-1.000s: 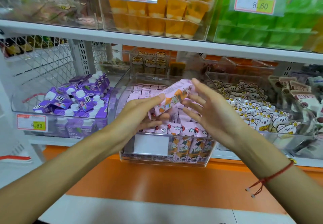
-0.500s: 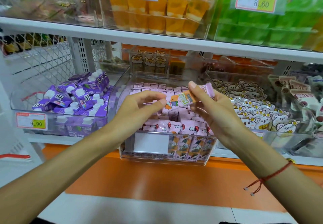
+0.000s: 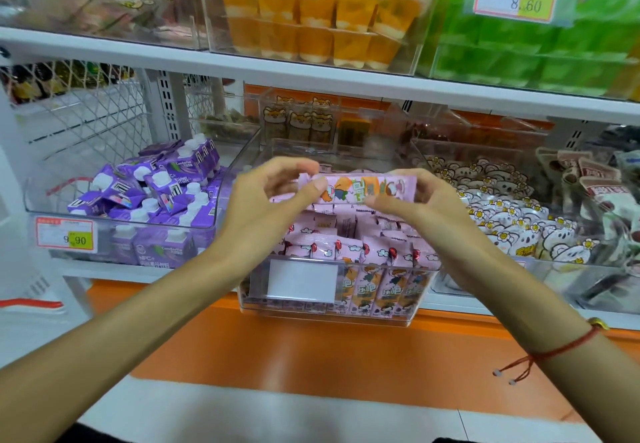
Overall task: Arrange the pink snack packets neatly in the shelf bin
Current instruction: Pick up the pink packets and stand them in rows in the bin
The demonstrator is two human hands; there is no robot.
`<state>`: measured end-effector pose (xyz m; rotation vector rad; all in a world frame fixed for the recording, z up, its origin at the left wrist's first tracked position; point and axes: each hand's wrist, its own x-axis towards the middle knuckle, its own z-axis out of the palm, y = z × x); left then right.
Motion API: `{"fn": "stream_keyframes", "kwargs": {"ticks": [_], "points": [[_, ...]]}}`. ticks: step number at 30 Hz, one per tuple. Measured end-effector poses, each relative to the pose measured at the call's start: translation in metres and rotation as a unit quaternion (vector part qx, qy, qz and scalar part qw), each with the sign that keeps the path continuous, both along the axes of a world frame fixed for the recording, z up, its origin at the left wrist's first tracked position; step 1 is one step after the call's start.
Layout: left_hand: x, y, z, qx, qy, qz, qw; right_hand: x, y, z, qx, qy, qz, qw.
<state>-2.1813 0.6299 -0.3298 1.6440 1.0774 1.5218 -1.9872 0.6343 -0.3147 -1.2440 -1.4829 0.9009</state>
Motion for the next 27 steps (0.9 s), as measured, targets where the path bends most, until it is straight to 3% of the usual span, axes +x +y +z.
{"fn": "stream_keyframes", "kwargs": {"ticks": [3, 6, 9, 11, 14, 16, 18, 21, 27], "points": [[0.000, -0.003, 0.005, 0.099, 0.106, 0.013, 0.989, 0.000, -0.006, 0.000, 0.155, -0.240, -0.025, 0.958], [0.004, -0.004, 0.002, 0.140, 0.152, 0.001, 0.978, -0.005, -0.008, -0.001, 0.232, -0.297, 0.032, 0.926], [0.004, 0.000, -0.004, 0.105, 0.113, -0.017, 0.988, -0.004, -0.003, -0.002, 0.255, -0.289, 0.011, 0.923], [0.000, 0.005, -0.011, 0.066, 0.148, 0.001, 0.987, 0.000, 0.002, -0.002, 0.241, -0.213, -0.039, 0.946], [-0.007, 0.009, -0.023, 0.058, 0.320, 0.026, 0.945, 0.006, 0.009, -0.003, 0.126, 0.001, -0.046, 0.991], [-0.010, 0.008, -0.028, 0.079, 0.448, 0.026, 0.890, 0.006, 0.013, -0.009, 0.059, 0.056, -0.038, 0.996], [-0.010, 0.009, -0.030, 0.105, 0.518, 0.027, 0.848, 0.002, 0.012, -0.016, 0.056, 0.029, -0.026, 0.998], [-0.010, 0.009, -0.029, 0.128, 0.552, 0.045, 0.823, -0.005, 0.013, -0.023, 0.093, -0.025, 0.008, 0.995], [-0.009, 0.011, -0.028, 0.099, 0.547, 0.048, 0.830, 0.016, 0.024, -0.015, 0.117, -0.136, 0.033, 0.983]]}}
